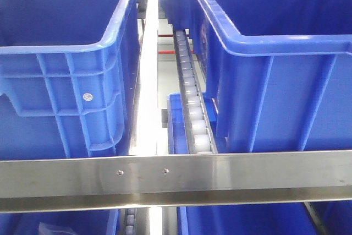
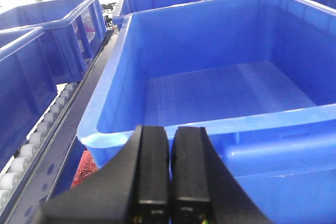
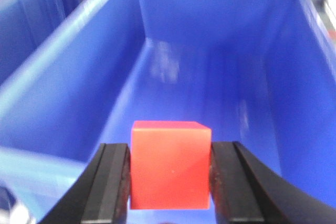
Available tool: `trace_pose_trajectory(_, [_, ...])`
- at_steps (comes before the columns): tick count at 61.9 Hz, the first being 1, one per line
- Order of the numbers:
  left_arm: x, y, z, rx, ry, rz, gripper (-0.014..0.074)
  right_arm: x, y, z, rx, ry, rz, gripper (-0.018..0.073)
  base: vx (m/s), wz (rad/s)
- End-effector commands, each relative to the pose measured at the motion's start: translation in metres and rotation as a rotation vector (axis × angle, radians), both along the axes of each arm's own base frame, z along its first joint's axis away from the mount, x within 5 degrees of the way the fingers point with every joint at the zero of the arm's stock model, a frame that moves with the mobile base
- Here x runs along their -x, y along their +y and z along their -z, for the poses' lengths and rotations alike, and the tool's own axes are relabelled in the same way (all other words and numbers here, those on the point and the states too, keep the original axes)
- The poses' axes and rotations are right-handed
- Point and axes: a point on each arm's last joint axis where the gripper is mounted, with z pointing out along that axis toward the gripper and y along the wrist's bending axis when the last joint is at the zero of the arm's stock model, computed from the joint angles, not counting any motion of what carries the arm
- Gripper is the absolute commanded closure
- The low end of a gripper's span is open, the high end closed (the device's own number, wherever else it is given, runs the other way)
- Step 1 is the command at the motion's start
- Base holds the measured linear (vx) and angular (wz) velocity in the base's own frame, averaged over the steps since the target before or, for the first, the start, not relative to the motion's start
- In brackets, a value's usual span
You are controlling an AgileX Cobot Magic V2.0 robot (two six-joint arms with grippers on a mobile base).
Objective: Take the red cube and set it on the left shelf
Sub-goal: 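Lower the red cube into a blue crate and open the right gripper, then raise the open right gripper out of the blue crate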
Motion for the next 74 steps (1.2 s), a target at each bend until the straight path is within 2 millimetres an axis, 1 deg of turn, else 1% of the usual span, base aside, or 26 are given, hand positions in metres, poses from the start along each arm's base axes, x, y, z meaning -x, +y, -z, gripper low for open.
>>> trace_pose_trajectory(1, [0.0,0.0,-0.001,0.005,-0.069,0.004,0.0491,-0.007,0.003,-0.03,-0.023,-0.147,-0.023,0.0501,0.0,0.0])
trace_pose_trajectory(5, [0.0,0.0,-0.001,0.005,-0.069,0.004,0.0491,-0.016,0.005,-0.038,-0.02,-0.135,-0.02,0.0501,0.0,0.0])
trace_pose_trajectory(12, [0.0,0.0,-0.001,0.005,-0.069,0.004,0.0491,-0.039,0.009,-0.051,-0.012,-0.095,-0.014,0.0501,0.0,0.0])
trace_pose_trajectory(20, [0.0,0.0,-0.001,0.005,-0.069,0.004,0.0491,-0.079,0.017,-0.061,-0.001,-0.04,-0.013,0.0501,0.0,0.0])
trace_pose_trajectory(27, [0.0,0.0,-0.001,0.005,-0.069,0.004,0.0491,-0.116,0.024,-0.06,0.016,0.038,-0.005,0.05,0.0,0.0])
trace_pose_trajectory(29, [0.0,0.0,-0.001,0.005,-0.069,0.004,0.0491,-0.124,0.025,-0.058,0.023,0.07,0.0,0.0495,0.0,0.0])
trace_pose_trajectory(33, [0.0,0.0,-0.001,0.005,-0.069,0.004,0.0491,-0.139,0.027,-0.054,0.035,0.121,0.007,0.0447,0.0,0.0])
trace_pose_trajectory(38, [0.0,0.0,-0.001,0.005,-0.069,0.004,0.0491,-0.154,0.03,-0.047,0.046,0.171,0.013,0.0316,0.0,0.0])
trace_pose_trajectory(40, [0.0,0.0,-0.001,0.005,-0.069,0.004,0.0491,-0.159,0.031,-0.045,0.049,0.186,0.014,0.0237,0.0,0.0])
trace_pose_trajectory(44, [0.0,0.0,-0.001,0.005,-0.069,0.004,0.0491,-0.165,0.032,-0.04,0.054,0.207,0.016,0.0076,0.0,0.0])
trace_pose_trajectory(48, [0.0,0.0,-0.001,0.005,-0.069,0.004,0.0491,-0.167,0.032,-0.039,0.055,0.213,0.016,0.001,0.0,0.0])
trace_pose_trajectory(69, [0.0,0.0,-0.001,0.005,-0.069,0.004,0.0491,-0.166,0.032,-0.04,0.055,0.212,0.017,0.0009,0.0,0.0])
trace_pose_trajectory(72, [0.0,0.0,-0.001,0.005,-0.069,0.004,0.0491,-0.163,0.031,-0.043,0.054,0.206,0.018,0.0026,0.0,0.0])
trace_pose_trajectory(74, [0.0,0.0,-0.001,0.005,-0.069,0.004,0.0491,-0.16,0.031,-0.046,0.052,0.196,0.018,0.0056,0.0,0.0])
